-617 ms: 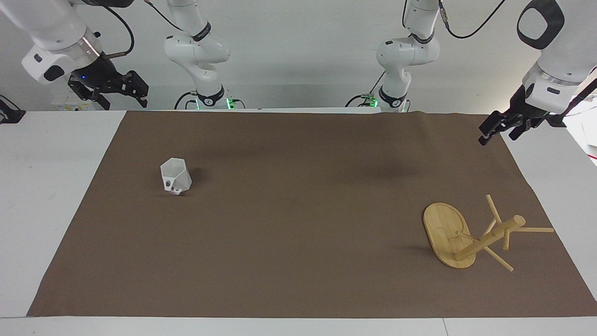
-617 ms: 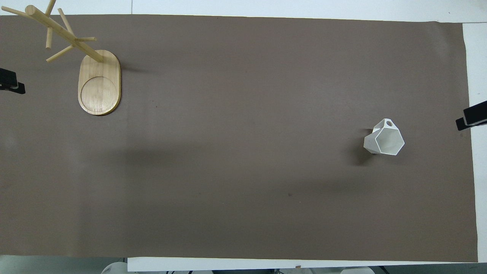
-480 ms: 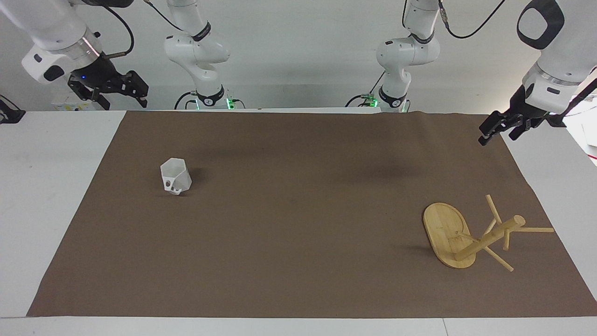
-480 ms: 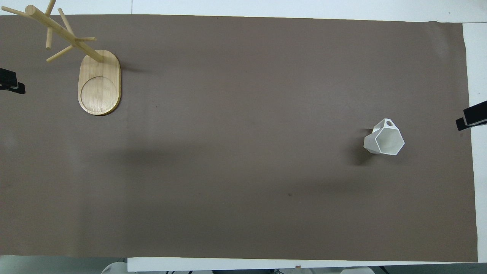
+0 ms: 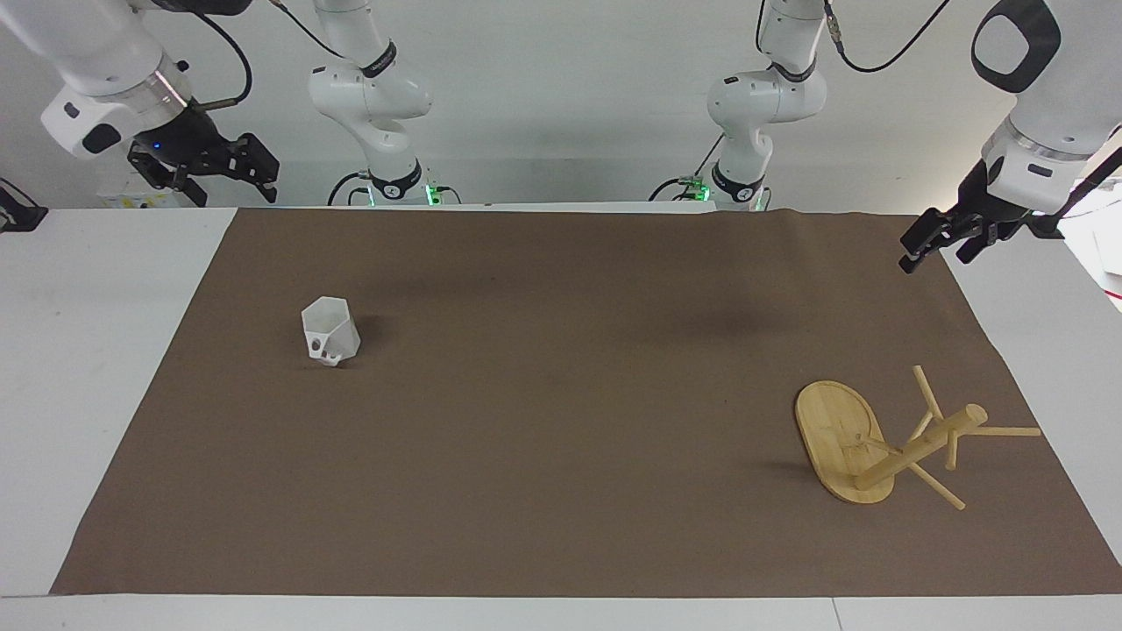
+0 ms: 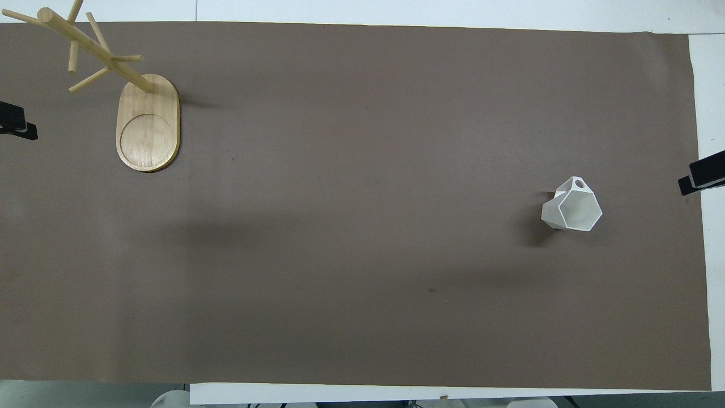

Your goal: Hang cup on rack

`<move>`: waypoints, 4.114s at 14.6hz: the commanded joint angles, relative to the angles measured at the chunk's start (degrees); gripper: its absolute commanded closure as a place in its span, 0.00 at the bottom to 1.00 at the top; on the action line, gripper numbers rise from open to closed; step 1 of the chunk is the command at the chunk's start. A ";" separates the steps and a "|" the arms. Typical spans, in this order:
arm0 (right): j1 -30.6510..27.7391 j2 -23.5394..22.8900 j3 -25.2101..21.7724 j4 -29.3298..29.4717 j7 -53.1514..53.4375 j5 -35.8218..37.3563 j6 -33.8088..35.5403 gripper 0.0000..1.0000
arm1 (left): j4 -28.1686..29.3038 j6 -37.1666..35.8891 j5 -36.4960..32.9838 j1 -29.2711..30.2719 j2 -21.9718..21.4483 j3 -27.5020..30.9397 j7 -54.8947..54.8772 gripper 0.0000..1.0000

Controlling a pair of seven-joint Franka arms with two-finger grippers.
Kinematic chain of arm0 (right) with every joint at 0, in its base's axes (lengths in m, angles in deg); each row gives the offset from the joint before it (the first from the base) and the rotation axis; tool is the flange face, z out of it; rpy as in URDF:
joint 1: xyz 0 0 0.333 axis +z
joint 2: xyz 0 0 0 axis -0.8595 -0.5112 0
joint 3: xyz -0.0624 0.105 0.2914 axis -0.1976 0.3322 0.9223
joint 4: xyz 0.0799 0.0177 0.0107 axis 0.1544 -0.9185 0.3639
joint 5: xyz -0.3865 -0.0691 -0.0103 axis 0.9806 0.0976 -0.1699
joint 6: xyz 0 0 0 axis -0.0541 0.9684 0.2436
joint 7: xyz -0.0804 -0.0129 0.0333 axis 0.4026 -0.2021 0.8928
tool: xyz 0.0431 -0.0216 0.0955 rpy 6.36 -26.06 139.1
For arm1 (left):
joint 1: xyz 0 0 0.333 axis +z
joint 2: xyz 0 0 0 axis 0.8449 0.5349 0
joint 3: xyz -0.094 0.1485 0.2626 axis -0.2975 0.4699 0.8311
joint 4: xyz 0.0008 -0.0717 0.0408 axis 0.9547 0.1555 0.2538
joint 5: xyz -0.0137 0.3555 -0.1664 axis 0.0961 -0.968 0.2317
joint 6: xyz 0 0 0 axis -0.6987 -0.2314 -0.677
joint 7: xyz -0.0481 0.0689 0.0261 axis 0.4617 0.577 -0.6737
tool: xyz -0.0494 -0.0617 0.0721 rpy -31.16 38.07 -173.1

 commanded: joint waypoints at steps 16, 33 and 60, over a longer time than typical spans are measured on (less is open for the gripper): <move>-27.81 -6.01 -0.38 -19.86 -87.43 -28.77 -17.68 0.00 | 1.20 -0.11 -0.49 0.81 -0.88 -0.71 0.02 0.00; -29.15 -23.95 -0.12 -34.99 -135.82 -56.39 -15.57 0.00 | 1.20 -0.11 -0.49 0.81 -0.88 -0.62 0.02 0.00; -21.07 -23.34 0.06 -38.95 -140.83 -59.91 -18.21 0.14 | 1.20 -0.11 -0.49 0.81 -0.88 -0.62 0.02 0.00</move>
